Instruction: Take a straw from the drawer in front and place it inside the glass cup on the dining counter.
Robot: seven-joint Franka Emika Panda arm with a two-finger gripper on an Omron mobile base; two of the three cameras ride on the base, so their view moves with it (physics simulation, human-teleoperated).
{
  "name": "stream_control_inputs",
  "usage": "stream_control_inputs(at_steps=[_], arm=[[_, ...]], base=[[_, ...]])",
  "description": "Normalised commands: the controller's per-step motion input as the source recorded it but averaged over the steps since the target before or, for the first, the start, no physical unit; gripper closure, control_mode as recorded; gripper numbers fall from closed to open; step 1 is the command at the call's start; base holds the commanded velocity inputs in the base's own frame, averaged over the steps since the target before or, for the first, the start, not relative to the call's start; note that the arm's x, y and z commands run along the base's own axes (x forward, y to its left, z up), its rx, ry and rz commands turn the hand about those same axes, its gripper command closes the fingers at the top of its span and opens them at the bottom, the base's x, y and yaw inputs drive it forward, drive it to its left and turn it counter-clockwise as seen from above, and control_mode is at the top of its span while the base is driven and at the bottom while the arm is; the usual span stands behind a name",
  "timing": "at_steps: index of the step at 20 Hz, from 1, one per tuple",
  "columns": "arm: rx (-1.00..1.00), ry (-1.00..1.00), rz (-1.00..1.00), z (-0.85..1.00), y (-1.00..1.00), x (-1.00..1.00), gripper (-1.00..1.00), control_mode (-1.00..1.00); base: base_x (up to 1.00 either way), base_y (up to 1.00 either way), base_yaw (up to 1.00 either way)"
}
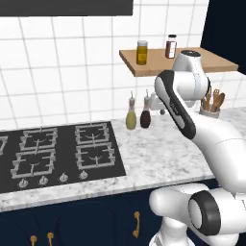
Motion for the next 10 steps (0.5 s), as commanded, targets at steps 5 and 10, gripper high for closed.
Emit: stream_control_inputs(at_steps=[5, 10], arm=[[0.0, 0.0, 0.0, 0.0, 0.0, -0.01, -1.0, 1.0], [0.0, 0.0, 0.0, 0.0, 0.0, 0.0, -1.0, 1.0]], base=[[-0.55, 0.1, 0.0], [-0.9, 0.4, -0.15]])
